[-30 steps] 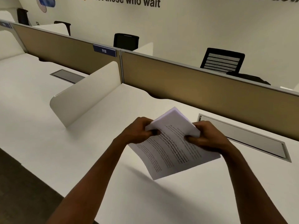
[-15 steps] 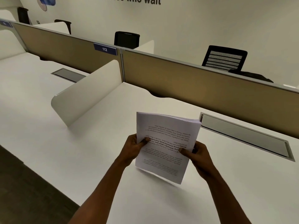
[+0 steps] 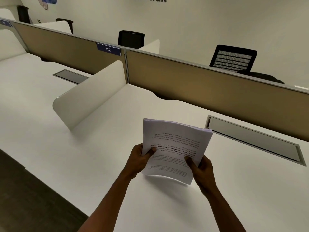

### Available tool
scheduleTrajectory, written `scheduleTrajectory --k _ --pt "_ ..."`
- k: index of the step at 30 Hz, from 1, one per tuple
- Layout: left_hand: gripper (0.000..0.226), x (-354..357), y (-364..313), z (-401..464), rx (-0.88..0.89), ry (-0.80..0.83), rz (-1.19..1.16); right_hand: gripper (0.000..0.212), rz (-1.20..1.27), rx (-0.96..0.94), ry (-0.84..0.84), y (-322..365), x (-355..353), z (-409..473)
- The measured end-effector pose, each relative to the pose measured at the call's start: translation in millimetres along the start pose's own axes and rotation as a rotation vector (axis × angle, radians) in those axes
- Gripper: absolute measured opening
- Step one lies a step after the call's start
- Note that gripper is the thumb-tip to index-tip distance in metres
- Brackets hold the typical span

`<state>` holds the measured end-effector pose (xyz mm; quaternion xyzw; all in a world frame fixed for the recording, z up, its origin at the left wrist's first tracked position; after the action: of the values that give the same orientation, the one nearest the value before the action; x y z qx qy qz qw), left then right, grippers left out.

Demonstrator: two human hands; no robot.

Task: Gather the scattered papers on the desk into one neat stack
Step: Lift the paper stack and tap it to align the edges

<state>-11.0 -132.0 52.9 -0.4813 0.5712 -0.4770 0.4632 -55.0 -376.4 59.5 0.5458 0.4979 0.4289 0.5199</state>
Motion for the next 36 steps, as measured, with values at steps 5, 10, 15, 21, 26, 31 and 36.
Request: scheduleTrajectory --k 5,10,15,21,26,31,36 --pt "0.027 0 14 -5 -0.015 -0.008 0.03 0.034 -0.003 0.03 0.001 -12 5 -8" --pt "0.032 -1 13 -6 -0.002 -0.027 0.012 0.053 -0.027 -0.009 0.029 -13 6 -6" --pt "0.028 -2 18 -7 -0.007 -0.039 0.039 0.038 -0.111 -0.021 0.024 -17 6 -8" --pt "0.084 -47 -70 -18 0.337 -0.441 0.305 0.027 -0.404 -0.233 0.025 47 -4 6" --pt "0.087 -32 -161 -4 0.515 -0.195 0.667 0.021 -0.717 -0.354 0.146 87 6 15" --pt "0.021 -15 -157 13 0.377 0.143 0.574 0.02 -0.79 -0.368 0.252 106 18 23" --pt "0.018 -32 -124 12 0.321 0.039 0.322 0.034 -0.722 -0.2 0.215 93 -26 33"
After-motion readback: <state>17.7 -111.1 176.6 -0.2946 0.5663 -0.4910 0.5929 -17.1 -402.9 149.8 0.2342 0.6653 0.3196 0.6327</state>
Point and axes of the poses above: each hand's wrist, its own z-axis towards the middle knuckle, its own x-axis out of the palm, y = z × x, the point moved 10 cm from there along z, towards the middle knuckle, and after that the axes turned 1 degree about y, right-handed, at the moved point
